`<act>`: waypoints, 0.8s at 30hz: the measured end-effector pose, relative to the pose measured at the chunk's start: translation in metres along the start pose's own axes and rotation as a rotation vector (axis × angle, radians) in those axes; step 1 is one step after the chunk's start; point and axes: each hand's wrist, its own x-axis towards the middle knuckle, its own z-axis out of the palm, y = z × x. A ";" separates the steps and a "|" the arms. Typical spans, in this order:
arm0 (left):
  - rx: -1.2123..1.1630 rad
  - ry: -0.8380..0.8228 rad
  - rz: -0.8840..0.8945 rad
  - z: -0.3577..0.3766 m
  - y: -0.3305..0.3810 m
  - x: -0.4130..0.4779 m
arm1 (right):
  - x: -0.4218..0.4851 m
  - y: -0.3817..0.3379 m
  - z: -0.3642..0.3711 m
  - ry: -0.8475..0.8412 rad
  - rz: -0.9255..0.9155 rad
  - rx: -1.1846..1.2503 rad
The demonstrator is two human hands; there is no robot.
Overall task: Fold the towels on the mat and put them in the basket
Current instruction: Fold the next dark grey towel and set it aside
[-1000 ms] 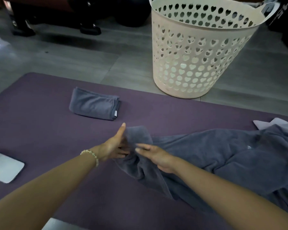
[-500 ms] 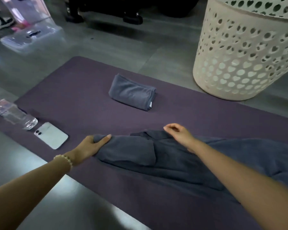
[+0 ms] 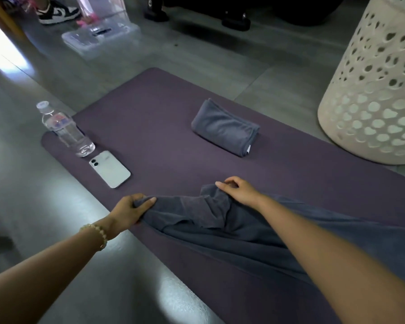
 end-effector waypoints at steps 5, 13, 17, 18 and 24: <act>-0.263 0.015 -0.067 0.010 -0.006 -0.003 | 0.012 -0.014 0.016 -0.016 -0.012 -0.407; -0.473 0.210 -0.018 -0.005 0.001 0.016 | 0.027 -0.090 -0.055 0.211 -0.460 -0.028; -0.393 0.411 0.046 -0.019 0.013 0.035 | 0.059 -0.136 -0.104 0.395 -0.481 0.094; -0.390 0.429 0.060 -0.023 0.015 0.041 | 0.070 -0.142 -0.110 0.438 -0.450 0.101; -0.361 0.392 0.028 -0.030 0.016 0.079 | 0.130 -0.143 -0.111 0.503 -0.275 0.200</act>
